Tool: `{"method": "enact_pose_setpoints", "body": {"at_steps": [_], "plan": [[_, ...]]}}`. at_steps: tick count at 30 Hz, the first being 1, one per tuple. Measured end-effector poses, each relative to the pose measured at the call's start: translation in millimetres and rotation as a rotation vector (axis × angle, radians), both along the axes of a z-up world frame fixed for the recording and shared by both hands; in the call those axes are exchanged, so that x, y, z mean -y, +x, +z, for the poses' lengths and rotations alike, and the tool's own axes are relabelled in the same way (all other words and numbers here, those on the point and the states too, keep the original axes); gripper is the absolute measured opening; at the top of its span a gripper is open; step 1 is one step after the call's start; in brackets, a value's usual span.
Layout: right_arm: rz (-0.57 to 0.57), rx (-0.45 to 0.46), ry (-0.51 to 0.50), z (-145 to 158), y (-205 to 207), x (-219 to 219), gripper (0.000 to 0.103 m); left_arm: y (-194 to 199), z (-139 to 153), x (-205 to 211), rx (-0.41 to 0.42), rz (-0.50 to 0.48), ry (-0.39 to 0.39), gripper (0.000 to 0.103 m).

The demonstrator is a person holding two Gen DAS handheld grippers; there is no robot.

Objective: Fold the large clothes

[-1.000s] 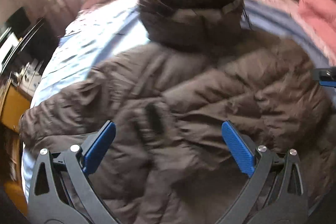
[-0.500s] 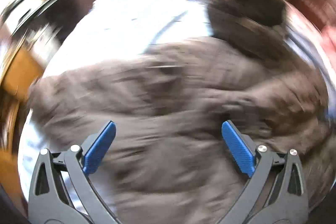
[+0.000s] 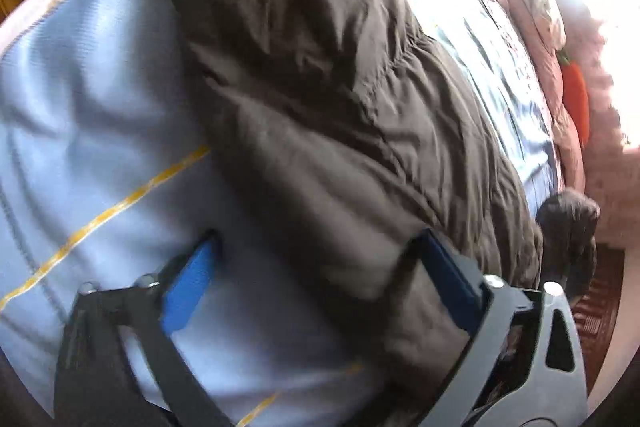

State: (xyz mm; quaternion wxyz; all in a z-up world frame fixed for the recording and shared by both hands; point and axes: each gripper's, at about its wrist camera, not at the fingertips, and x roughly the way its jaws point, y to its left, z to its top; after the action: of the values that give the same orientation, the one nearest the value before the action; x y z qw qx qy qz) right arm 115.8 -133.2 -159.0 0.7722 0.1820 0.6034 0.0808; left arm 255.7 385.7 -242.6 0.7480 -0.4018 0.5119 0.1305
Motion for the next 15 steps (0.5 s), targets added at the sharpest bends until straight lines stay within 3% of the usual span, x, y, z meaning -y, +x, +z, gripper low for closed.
{"method": "enact_pose_setpoints", "body": {"at_steps": [1, 2, 3, 7, 10, 13, 15], "plan": [[-0.001, 0.004, -0.008, -1, 0, 0, 0.087, 2, -3, -4, 0.022, 0.009, -0.015, 0.037], [0.000, 0.010, -0.025, 0, 1, 0, 0.087, 4, 0, 1, 0.041, 0.012, -0.034, 0.014], [0.001, 0.015, -0.036, 1, 1, 0, 0.087, 6, 9, 11, 0.070, 0.006, -0.023, 0.007], [-0.014, 0.015, -0.009, 1, 3, 5, 0.087, 3, 70, 47, 0.266, -0.068, 0.150, 0.004], [-0.034, 0.025, -0.002, 5, 4, 9, 0.087, -6, 131, 105, 0.425, -0.194, 0.288, 0.004], [-0.057, 0.037, 0.001, 8, 4, 15, 0.087, -9, 177, 199, 0.549, -0.411, 0.373, 0.007], [-0.082, 0.044, -0.006, 11, 5, 23, 0.087, -17, 190, 280, 0.592, -0.618, 0.430, 0.007]]}}
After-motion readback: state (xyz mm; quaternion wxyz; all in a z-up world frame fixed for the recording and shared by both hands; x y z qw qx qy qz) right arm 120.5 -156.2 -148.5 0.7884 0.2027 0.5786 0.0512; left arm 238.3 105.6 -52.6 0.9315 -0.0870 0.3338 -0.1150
